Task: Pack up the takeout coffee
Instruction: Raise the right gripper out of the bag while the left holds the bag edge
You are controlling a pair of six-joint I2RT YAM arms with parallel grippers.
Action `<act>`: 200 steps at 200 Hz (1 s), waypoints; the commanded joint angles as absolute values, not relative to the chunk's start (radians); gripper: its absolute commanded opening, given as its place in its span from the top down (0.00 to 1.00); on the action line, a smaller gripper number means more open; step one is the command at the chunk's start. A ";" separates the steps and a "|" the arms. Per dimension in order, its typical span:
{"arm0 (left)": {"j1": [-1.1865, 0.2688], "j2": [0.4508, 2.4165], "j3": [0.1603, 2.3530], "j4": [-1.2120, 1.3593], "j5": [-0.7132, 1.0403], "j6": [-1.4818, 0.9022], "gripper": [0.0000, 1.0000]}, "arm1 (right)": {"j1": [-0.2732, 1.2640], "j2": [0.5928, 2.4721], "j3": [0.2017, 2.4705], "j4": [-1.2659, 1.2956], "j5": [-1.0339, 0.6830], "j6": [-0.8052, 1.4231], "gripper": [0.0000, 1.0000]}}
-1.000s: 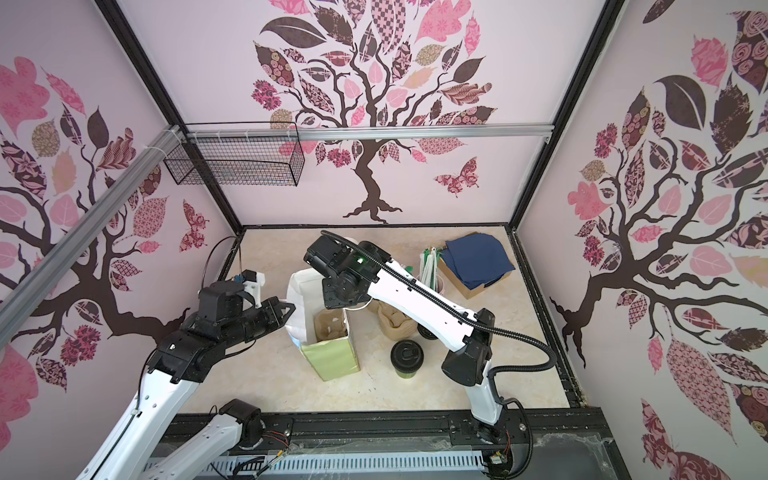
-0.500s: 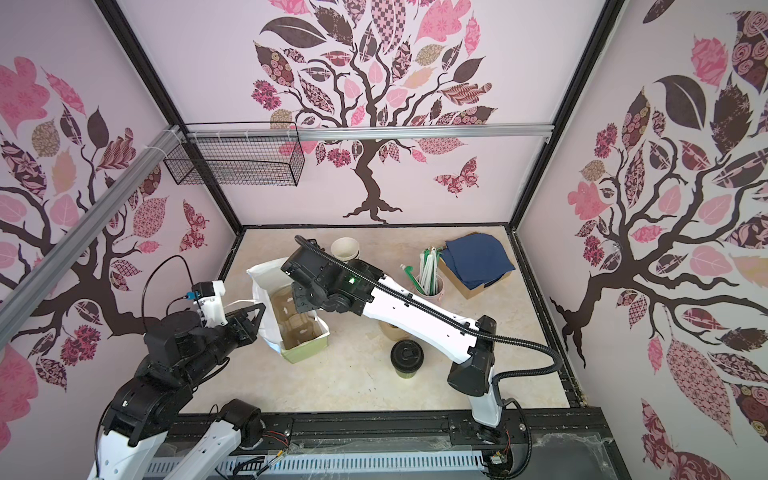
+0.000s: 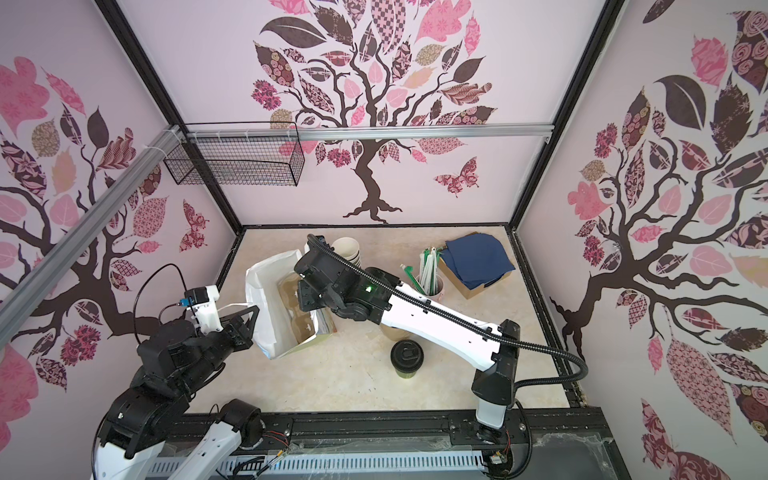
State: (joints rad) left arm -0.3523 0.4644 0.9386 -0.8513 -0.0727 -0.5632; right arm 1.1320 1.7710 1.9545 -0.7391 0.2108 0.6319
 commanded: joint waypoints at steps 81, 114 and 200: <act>-0.354 0.583 1.038 -1.001 0.088 -0.844 1.00 | 1.134 1.915 2.255 -1.230 0.188 0.697 1.00; -0.354 0.629 1.009 -0.963 0.200 -0.861 1.00 | 1.116 1.930 2.266 -1.277 0.194 0.703 1.00; -0.354 0.687 0.945 -0.910 0.287 -0.834 0.89 | 1.105 1.942 2.188 -1.310 0.248 0.682 0.96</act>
